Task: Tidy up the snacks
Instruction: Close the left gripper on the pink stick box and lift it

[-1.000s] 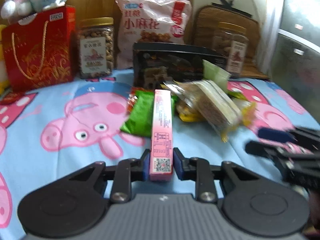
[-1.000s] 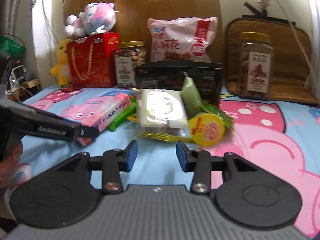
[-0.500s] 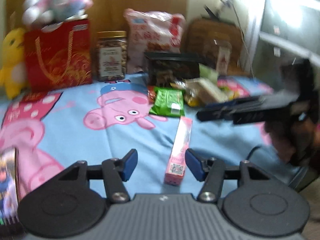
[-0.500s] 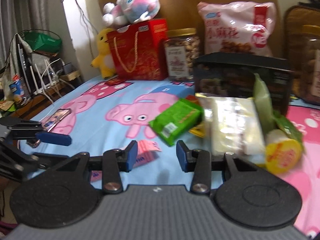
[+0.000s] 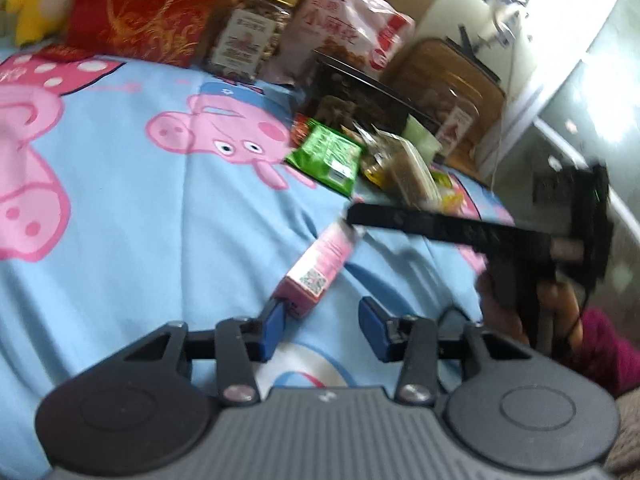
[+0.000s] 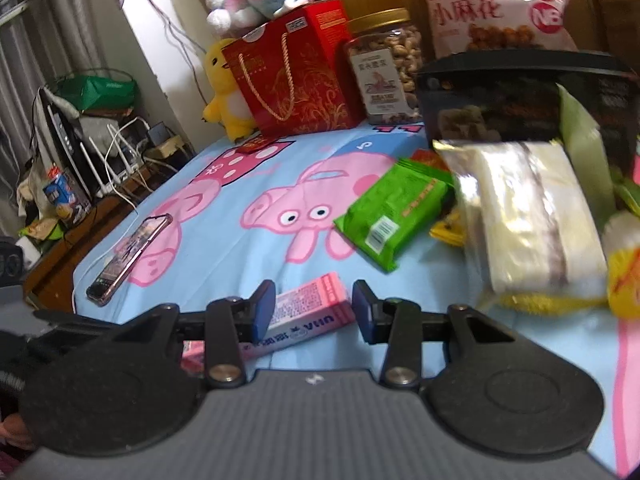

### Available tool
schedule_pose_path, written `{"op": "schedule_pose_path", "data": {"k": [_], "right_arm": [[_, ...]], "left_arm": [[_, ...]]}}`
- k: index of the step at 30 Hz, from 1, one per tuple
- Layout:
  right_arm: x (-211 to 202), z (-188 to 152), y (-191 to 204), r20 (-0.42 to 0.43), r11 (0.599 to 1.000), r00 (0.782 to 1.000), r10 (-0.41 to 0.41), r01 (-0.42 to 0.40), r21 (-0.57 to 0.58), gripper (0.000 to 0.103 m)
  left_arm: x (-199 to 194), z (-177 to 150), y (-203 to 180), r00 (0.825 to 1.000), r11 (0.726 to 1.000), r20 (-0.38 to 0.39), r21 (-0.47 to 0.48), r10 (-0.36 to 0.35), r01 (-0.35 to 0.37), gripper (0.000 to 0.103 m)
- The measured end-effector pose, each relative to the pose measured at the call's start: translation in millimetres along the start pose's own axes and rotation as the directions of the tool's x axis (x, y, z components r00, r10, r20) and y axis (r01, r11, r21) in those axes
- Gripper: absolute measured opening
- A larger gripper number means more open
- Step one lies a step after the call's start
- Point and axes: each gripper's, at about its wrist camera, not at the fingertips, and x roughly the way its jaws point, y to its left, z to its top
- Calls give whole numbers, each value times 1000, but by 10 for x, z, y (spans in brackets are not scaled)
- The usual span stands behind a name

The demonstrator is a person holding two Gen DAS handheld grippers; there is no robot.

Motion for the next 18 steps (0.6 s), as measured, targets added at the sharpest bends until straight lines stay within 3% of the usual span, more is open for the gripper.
{"op": "schedule_pose_path", "data": {"k": [5,12,14,18], "right_arm": [[-151,-151,24,7,1000,1000,2,-3,15,44],[-208,-221,111,27,996,999,-29,31,-81,46],[-207,-227,125,29,994,999,-30,33,-105,47],[-174,-259,190,36,986,998,-49,54,-158,48]], "left_arm": [[30,35,18,999,999,27,-9,44,-44,41],[37,110,-81,1000,999,13,50,19,-20,60],[15,139,-48,1000,1000,10,27,-13,13,64],[57,180,46,1000,999,-4,-44,-27,27,63]]}}
